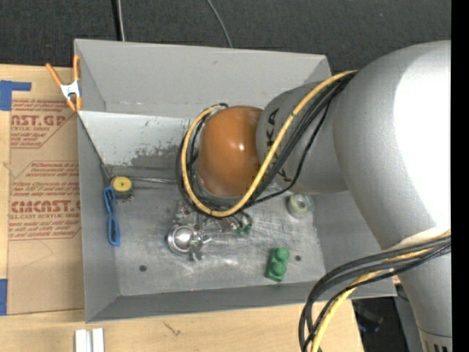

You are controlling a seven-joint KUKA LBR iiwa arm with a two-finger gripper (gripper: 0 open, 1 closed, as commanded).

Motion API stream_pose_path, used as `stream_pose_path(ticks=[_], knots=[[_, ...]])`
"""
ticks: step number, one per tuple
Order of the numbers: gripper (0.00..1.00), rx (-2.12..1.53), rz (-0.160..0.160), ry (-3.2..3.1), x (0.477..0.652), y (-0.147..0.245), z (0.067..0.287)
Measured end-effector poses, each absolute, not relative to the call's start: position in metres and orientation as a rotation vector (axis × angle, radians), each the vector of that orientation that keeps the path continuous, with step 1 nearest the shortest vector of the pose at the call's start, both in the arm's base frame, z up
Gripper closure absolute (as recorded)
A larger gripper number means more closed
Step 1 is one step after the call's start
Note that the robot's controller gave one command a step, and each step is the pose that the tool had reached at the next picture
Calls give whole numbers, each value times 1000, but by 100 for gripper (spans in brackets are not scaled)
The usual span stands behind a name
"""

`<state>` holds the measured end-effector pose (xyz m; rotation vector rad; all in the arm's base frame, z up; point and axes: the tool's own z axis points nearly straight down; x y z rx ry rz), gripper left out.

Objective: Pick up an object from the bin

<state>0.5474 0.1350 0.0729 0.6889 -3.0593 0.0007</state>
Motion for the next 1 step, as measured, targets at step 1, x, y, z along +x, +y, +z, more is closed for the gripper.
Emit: stream_pose_path(ticks=[1], knots=[[100, 718, 0, -3070, 547, 136, 234]])
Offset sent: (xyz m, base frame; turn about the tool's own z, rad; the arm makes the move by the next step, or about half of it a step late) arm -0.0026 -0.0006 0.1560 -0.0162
